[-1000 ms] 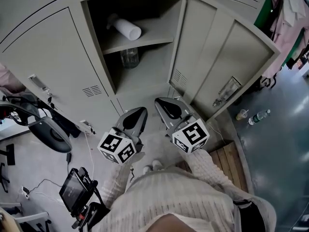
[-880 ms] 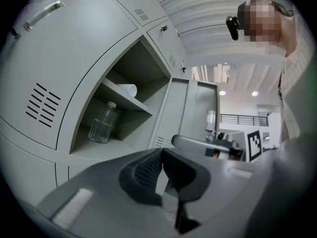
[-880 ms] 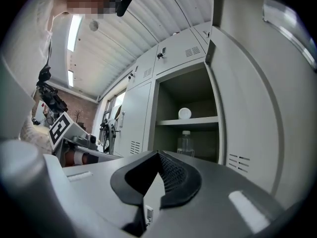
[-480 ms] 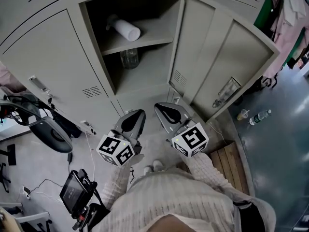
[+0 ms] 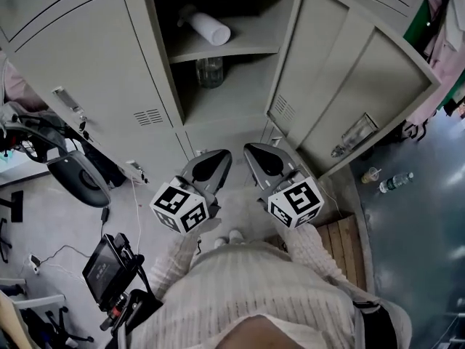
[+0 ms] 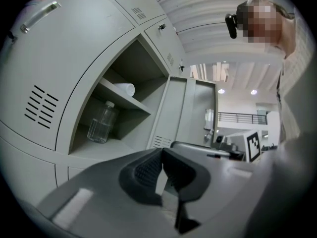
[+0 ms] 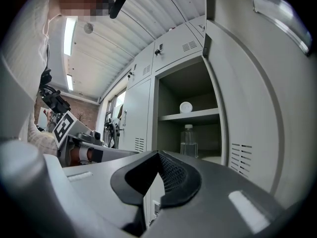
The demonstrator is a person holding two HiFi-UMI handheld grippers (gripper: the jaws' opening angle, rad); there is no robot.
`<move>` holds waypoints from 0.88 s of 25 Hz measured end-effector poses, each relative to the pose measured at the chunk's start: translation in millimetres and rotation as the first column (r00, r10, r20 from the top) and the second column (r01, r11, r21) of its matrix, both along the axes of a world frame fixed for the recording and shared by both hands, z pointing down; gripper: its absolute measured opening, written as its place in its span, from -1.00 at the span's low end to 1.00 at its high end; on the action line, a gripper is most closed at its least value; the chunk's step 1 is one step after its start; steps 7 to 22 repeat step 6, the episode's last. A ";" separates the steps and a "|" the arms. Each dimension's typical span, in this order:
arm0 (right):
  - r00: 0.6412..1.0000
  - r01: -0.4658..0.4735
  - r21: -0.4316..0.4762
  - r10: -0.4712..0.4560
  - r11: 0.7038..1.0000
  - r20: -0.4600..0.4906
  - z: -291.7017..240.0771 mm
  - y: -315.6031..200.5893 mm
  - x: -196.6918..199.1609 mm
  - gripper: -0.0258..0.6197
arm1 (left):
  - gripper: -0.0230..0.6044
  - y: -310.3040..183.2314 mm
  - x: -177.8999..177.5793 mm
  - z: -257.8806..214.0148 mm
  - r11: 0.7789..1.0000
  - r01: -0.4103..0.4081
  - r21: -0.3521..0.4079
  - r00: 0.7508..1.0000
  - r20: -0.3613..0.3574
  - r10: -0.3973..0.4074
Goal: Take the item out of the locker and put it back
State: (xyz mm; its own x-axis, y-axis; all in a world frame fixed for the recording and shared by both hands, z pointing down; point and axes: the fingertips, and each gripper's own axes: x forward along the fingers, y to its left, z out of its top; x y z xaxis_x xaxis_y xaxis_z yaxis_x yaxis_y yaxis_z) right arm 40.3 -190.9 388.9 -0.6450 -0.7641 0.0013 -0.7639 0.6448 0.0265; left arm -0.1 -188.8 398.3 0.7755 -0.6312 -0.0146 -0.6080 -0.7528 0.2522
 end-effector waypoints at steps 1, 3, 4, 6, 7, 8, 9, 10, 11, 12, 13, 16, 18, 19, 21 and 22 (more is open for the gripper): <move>1.000 0.002 0.002 -0.002 1.000 0.003 -0.1 -1.3 -0.9 -0.92 | -0.90 -1.8 -0.1 -1.2 1.000 -0.002 0.003 1.000 -0.001 0.002; 1.000 0.010 0.007 -0.010 1.000 0.006 0.3 -4.1 -4.9 -0.92 | -0.90 -6.8 -3.0 -3.5 1.000 -0.001 0.008 1.000 -0.006 0.002; 1.000 0.013 0.011 -0.013 1.000 0.006 0.6 -5.7 -7.3 -0.92 | -0.90 -9.7 -4.7 -4.9 1.000 -0.001 0.011 1.000 -0.007 0.001; 1.000 0.019 0.018 -0.019 1.000 0.005 1.6 -8.9 -11.7 -0.92 | -0.90 -15.4 -7.7 -7.7 1.000 -0.003 0.021 1.000 -0.006 0.004; 1.000 0.019 0.018 -0.019 1.000 0.005 1.6 -8.9 -11.7 -0.92 | -0.90 -15.4 -7.7 -7.7 1.000 -0.003 0.021 1.000 -0.006 0.004; 1.000 0.019 0.018 -0.019 1.000 0.005 1.6 -8.9 -11.7 -0.92 | -0.90 -15.4 -7.7 -7.7 1.000 -0.003 0.021 1.000 -0.006 0.004; 1.000 0.019 0.018 -0.019 1.000 0.005 1.6 -8.9 -11.7 -0.92 | -0.90 -15.4 -7.7 -7.7 1.000 -0.003 0.021 1.000 -0.006 0.004; 1.000 0.019 0.018 -0.019 1.000 0.005 1.6 -8.9 -11.7 -0.92 | -0.90 -15.4 -7.7 -7.7 1.000 -0.003 0.021 1.000 -0.006 0.004; 1.000 0.019 0.018 -0.019 1.000 0.005 1.6 -8.9 -11.7 -0.92 | -0.90 -15.4 -7.7 -7.7 1.000 -0.003 0.021 1.000 -0.006 0.004; 1.000 0.019 0.018 -0.019 1.000 0.005 1.6 -8.9 -11.7 -0.92 | -0.90 -15.4 -7.7 -7.7 1.000 -0.003 0.021 1.000 -0.006 0.004; 1.000 0.019 0.018 -0.019 1.000 0.005 1.6 -8.9 -11.7 -0.92 | -0.90 -15.4 -7.7 -7.7 1.000 -0.003 0.021 1.000 -0.006 0.004; 1.000 0.019 0.018 -0.019 1.000 0.005 1.6 -8.9 -11.7 -0.92 | -0.90 -15.4 -7.7 -7.7 1.000 -0.003 0.021 1.000 -0.006 0.004; 1.000 0.019 0.018 -0.019 1.000 0.005 1.6 -8.9 -11.7 -0.92 | -0.90 -15.4 -7.7 -7.7 1.000 -0.003 0.021 1.000 -0.006 0.004; 1.000 0.019 0.018 -0.019 1.000 0.005 1.6 -8.9 -11.7 -0.92 | -0.90 -15.4 -7.7 -7.7 1.000 -0.003 0.021 1.000 -0.006 0.004; 1.000 0.019 0.018 -0.019 1.000 0.005 1.6 -8.9 -11.7 -0.92 | -0.90 -15.4 -7.7 -7.7 1.000 -0.003 0.021 1.000 -0.006 0.004; 1.000 0.019 0.018 -0.019 1.000 0.005 1.6 -8.9 -11.7 -0.92 | -0.90 -15.4 -7.7 -7.7 1.000 -0.003 0.021 1.000 -0.006 0.004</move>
